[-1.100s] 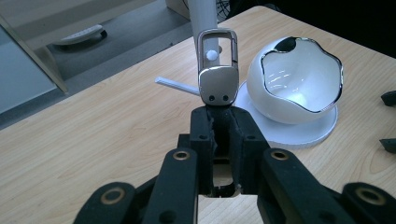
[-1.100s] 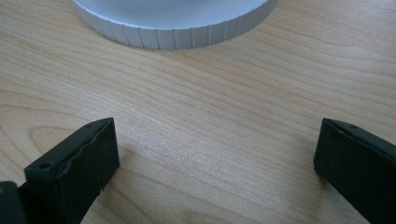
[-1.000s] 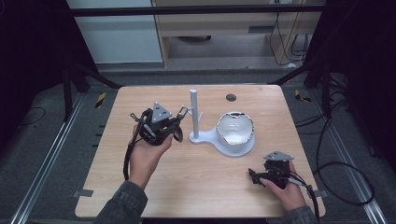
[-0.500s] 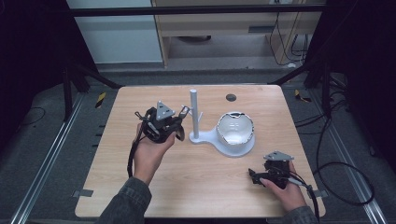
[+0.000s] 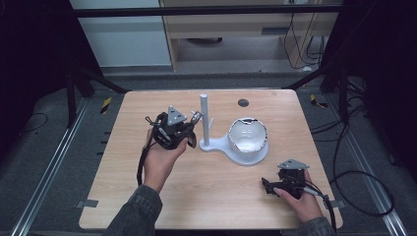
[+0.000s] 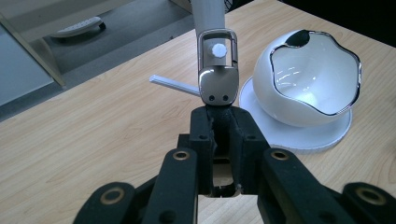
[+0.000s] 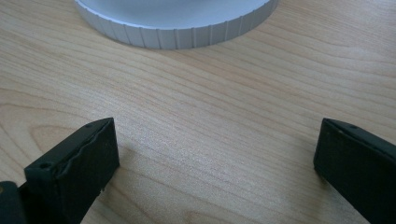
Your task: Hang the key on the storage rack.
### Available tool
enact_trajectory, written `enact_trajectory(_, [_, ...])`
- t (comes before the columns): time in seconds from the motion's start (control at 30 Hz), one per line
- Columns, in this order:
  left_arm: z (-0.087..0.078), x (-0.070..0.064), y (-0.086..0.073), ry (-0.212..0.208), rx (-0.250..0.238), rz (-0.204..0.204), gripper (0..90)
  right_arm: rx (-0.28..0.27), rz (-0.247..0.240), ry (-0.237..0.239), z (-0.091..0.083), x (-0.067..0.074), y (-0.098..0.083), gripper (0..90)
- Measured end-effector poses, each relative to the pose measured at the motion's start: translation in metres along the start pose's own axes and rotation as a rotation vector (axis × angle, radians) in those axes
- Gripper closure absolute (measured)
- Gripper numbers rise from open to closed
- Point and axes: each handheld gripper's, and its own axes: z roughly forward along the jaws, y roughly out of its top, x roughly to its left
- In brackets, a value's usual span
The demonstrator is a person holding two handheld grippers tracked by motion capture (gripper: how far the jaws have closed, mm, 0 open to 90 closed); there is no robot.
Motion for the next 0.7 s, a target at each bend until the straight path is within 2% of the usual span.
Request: enact_trajectory(0.7, [0.011, -0.001, 0.001, 0.003, 0.012, 0.005, 80.1, 0.000, -0.002, 0.002, 0.000, 0.000, 0.000, 0.5])
